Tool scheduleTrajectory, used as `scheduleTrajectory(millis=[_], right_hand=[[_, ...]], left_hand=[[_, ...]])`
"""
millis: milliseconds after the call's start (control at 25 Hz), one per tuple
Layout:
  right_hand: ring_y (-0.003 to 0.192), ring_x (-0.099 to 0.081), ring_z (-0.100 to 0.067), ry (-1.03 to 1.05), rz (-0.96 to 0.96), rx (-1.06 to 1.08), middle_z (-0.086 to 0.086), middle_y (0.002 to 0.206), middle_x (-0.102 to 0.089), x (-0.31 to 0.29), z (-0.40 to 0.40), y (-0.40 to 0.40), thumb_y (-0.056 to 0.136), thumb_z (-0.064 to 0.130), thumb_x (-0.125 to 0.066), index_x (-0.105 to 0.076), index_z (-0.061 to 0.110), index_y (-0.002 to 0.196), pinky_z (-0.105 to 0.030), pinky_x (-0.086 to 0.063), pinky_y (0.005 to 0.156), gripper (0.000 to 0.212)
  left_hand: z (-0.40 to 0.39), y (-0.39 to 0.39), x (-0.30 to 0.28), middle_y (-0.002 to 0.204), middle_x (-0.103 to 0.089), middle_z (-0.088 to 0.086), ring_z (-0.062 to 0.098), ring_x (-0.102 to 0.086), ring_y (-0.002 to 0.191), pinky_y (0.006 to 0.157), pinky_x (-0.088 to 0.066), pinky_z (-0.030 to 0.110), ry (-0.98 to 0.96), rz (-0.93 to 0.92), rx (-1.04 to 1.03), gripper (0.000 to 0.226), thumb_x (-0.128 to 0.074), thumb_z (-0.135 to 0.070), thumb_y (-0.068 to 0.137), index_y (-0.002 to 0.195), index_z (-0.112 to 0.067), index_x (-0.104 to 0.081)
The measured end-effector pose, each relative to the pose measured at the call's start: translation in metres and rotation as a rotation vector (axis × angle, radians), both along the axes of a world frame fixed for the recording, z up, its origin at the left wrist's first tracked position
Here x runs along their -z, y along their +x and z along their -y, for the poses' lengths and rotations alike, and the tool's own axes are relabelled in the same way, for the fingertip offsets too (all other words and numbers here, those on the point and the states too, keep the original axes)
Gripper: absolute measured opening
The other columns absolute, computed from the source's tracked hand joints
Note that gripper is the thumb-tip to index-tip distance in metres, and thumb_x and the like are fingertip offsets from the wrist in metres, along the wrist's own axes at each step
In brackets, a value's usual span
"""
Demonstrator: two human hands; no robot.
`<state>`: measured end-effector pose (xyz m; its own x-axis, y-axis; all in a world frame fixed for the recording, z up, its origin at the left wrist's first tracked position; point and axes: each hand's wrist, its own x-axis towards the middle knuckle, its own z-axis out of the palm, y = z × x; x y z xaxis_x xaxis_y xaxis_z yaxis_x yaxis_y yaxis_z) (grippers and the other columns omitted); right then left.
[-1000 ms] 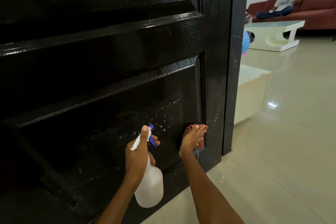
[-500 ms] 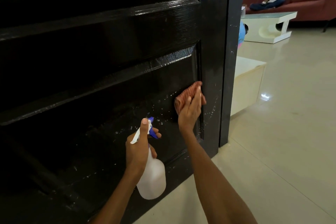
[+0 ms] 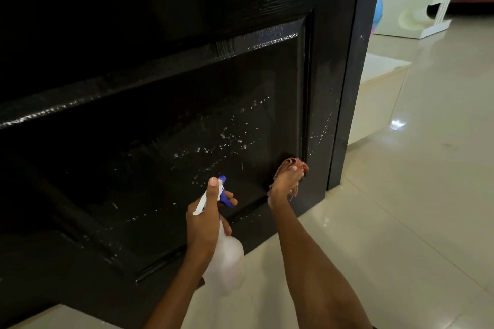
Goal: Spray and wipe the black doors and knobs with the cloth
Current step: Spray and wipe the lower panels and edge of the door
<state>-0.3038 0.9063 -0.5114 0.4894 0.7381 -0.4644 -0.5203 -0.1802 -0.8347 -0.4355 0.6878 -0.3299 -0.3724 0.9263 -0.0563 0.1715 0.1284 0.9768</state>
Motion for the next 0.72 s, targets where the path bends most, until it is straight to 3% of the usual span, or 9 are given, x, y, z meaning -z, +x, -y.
scheduleTrajectory(millis=[80,160,280,360,480,560,600,720], right_hand=[[0.158,-0.012,-0.03,0.162,0.145,0.084,0.003,0.173,-0.011,-0.088,0.028,-0.016,0.105,0.065,-0.026,-0.008,0.039,0.164,-0.053,-0.018,0.123,0.067],[0.159,-0.003,-0.027,0.36,0.34,0.117,0.003,0.174,-0.004,-0.157,0.03,-0.02,0.107,0.059,-0.026,-0.004,0.036,0.165,-0.051,-0.008,0.125,0.066],[0.157,0.015,-0.02,0.653,0.745,0.0,0.004,0.172,0.01,-0.244,0.041,-0.043,0.111,0.045,-0.027,0.004,0.026,0.164,-0.047,0.011,0.126,0.065],[0.159,0.015,-0.025,0.766,0.949,-0.041,0.005,0.17,0.013,-0.264,0.054,-0.062,0.111,0.041,-0.026,0.003,0.018,0.164,-0.043,0.015,0.126,0.064],[0.159,0.014,-0.025,0.777,1.114,-0.114,0.008,0.17,0.02,-0.221,0.066,-0.074,0.11,0.047,-0.021,0.005,0.018,0.164,-0.043,0.014,0.127,0.066],[0.158,0.019,-0.02,0.647,1.006,-0.127,0.007,0.17,0.022,-0.184,0.071,-0.066,0.11,0.051,-0.017,0.011,0.025,0.163,-0.044,0.013,0.127,0.065],[0.157,0.019,-0.018,0.524,0.841,-0.126,0.004,0.171,0.02,-0.164,0.071,-0.062,0.11,0.052,-0.016,0.012,0.026,0.163,-0.046,0.012,0.127,0.066],[0.16,-0.003,-0.032,0.186,0.389,-0.153,-0.004,0.174,0.001,-0.088,0.073,-0.056,0.102,0.071,-0.019,0.004,0.027,0.166,-0.06,-0.009,0.127,0.081]], left_hand=[[0.003,-0.007,-0.011,0.085,-0.076,0.002,0.02,-0.057,0.05,0.048,-0.05,0.029,0.037,-0.004,-0.007,0.065,-0.035,-0.068,0.087,0.089,-0.013,-0.071],[0.003,-0.013,-0.026,0.085,-0.076,0.001,0.021,-0.057,0.051,0.049,-0.05,0.03,0.083,-0.019,-0.019,0.063,-0.035,-0.066,0.089,0.09,-0.014,-0.071],[0.006,-0.022,-0.049,0.086,-0.076,0.001,0.022,-0.057,0.05,0.049,-0.05,0.031,0.173,-0.021,-0.039,0.059,-0.036,-0.063,0.092,0.091,-0.016,-0.071],[0.011,-0.029,-0.055,0.086,-0.076,0.001,0.021,-0.057,0.049,0.05,-0.051,0.031,0.215,-0.022,-0.084,0.058,-0.035,-0.063,0.092,0.093,-0.018,-0.071],[0.024,-0.039,-0.057,0.086,-0.076,0.001,0.019,-0.057,0.048,0.052,-0.052,0.031,0.221,-0.019,-0.132,0.058,-0.035,-0.064,0.092,0.093,-0.019,-0.071],[0.031,-0.042,-0.054,0.087,-0.076,0.001,0.02,-0.056,0.047,0.052,-0.051,0.033,0.198,-0.013,-0.127,0.059,-0.035,-0.064,0.091,0.091,-0.018,-0.071],[0.033,-0.044,-0.051,0.087,-0.076,0.002,0.021,-0.056,0.047,0.052,-0.051,0.034,0.188,-0.013,-0.121,0.059,-0.034,-0.064,0.091,0.091,-0.017,-0.071],[0.04,-0.048,-0.043,0.087,-0.076,0.001,0.024,-0.055,0.047,0.051,-0.05,0.034,0.157,-0.017,-0.119,0.062,-0.035,-0.064,0.09,0.091,-0.013,-0.071]])
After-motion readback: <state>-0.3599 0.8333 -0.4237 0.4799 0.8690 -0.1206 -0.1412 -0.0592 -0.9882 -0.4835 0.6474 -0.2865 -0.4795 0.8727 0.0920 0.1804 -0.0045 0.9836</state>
